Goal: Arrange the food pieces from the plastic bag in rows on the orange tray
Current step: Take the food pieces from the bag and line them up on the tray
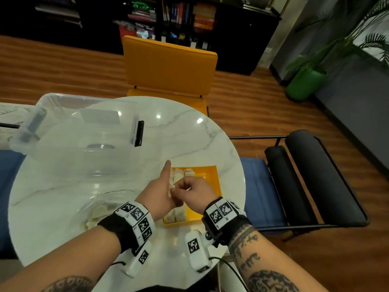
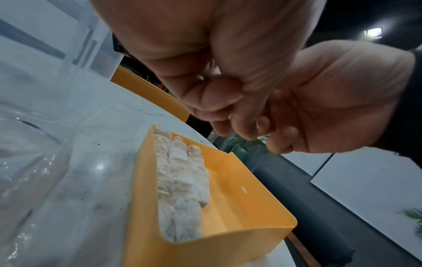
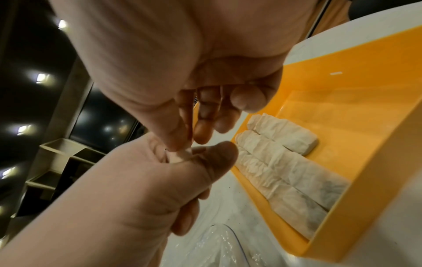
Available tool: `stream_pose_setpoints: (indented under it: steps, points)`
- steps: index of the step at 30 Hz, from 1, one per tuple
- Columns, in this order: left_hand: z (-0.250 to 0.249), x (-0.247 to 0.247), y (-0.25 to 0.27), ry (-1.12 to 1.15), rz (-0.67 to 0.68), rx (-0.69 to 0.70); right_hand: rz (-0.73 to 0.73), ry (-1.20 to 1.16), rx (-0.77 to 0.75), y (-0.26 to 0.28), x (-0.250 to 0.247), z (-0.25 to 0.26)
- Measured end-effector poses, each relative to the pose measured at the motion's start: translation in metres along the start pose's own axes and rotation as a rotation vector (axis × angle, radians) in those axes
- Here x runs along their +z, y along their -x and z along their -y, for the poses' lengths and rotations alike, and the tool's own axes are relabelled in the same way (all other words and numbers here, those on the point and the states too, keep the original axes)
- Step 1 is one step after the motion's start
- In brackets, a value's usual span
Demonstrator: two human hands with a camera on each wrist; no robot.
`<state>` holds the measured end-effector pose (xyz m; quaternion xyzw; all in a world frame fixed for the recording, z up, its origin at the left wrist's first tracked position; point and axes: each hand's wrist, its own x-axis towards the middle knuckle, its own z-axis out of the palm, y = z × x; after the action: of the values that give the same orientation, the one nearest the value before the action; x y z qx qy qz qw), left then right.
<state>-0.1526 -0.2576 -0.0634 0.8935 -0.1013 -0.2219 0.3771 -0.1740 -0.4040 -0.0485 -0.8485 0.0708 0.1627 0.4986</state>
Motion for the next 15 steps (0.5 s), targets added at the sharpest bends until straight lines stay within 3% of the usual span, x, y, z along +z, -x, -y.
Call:
stream_pose_setpoints:
  steps: [4, 9, 15]
  points:
    - [0.002, 0.002, 0.0, 0.083, 0.008, 0.04, -0.056, 0.021, 0.057, -0.005, -0.005, 0.0]
    - [0.012, 0.0, -0.005, 0.31, 0.011, 0.057, -0.103, 0.111, -0.009, -0.01, -0.028, 0.002]
    - [0.022, 0.006, -0.012, 0.231, -0.019, -0.027, -0.019, 0.207, -0.052, -0.009, -0.024, -0.012]
